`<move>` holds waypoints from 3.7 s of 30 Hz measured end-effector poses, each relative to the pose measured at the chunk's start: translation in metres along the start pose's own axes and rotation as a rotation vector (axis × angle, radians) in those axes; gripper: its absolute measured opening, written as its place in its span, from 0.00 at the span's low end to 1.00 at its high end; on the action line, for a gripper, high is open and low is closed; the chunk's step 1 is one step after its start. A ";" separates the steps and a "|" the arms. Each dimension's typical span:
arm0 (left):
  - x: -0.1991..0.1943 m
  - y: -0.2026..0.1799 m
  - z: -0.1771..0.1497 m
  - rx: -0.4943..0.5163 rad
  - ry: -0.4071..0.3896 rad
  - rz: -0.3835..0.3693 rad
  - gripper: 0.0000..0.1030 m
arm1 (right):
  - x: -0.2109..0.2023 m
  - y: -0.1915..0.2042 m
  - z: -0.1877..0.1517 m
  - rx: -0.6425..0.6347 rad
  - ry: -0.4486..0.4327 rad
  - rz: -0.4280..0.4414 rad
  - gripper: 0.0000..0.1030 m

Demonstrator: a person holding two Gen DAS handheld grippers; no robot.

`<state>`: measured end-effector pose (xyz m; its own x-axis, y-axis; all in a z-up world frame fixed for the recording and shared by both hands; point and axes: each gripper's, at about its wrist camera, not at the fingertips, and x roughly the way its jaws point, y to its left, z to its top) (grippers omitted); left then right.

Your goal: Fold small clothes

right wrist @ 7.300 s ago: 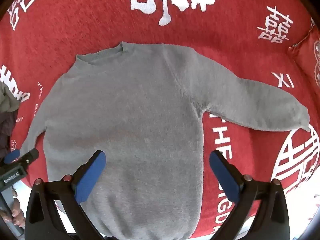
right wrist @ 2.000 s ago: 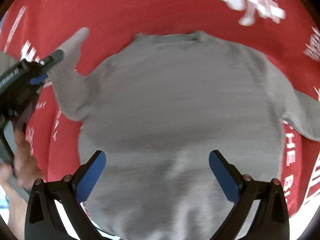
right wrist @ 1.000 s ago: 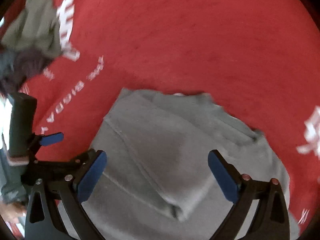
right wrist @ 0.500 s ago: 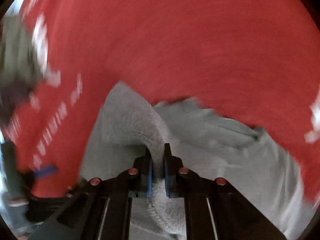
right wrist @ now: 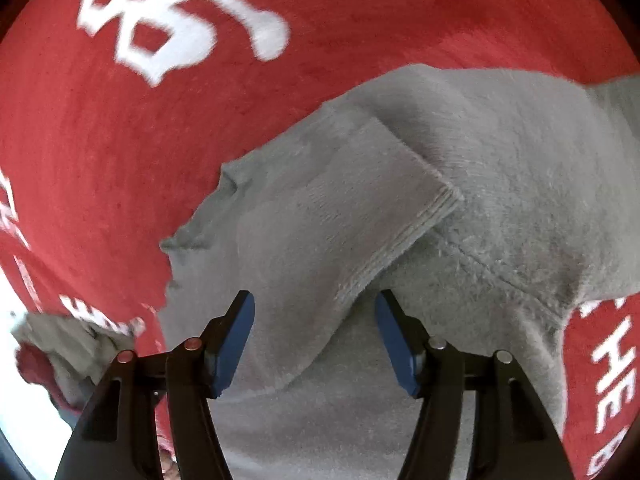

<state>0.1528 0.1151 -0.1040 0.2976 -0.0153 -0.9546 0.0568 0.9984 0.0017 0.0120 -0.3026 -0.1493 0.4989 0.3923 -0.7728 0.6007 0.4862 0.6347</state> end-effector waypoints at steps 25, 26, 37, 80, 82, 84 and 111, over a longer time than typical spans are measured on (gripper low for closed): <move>0.055 0.021 0.067 -0.023 0.068 -0.194 0.11 | -0.002 0.041 0.022 -0.199 -0.033 -0.038 0.06; 0.054 0.020 0.067 -0.018 0.059 -0.189 0.11 | 0.002 0.028 0.021 -0.172 -0.023 -0.074 0.06; 0.009 0.021 0.054 0.018 0.018 -0.039 0.73 | -0.016 -0.008 -0.001 -0.076 0.013 -0.124 0.25; -0.030 -0.178 -0.098 0.283 0.136 -0.062 0.73 | -0.061 -0.054 -0.007 -0.081 0.005 -0.145 0.15; -0.028 -0.183 -0.101 0.292 0.146 -0.060 0.73 | -0.074 -0.066 -0.019 -0.052 0.012 -0.143 0.19; -0.027 -0.187 -0.103 0.301 0.149 -0.054 0.73 | -0.081 -0.077 -0.029 -0.016 0.016 -0.132 0.25; -0.033 -0.258 -0.118 0.368 0.163 -0.054 0.73 | -0.103 -0.121 -0.050 0.066 0.026 -0.078 0.42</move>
<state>0.0157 -0.1354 -0.1078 0.1310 -0.0288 -0.9910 0.4140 0.9098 0.0283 -0.1436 -0.3625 -0.1466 0.4330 0.3756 -0.8194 0.6777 0.4637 0.5707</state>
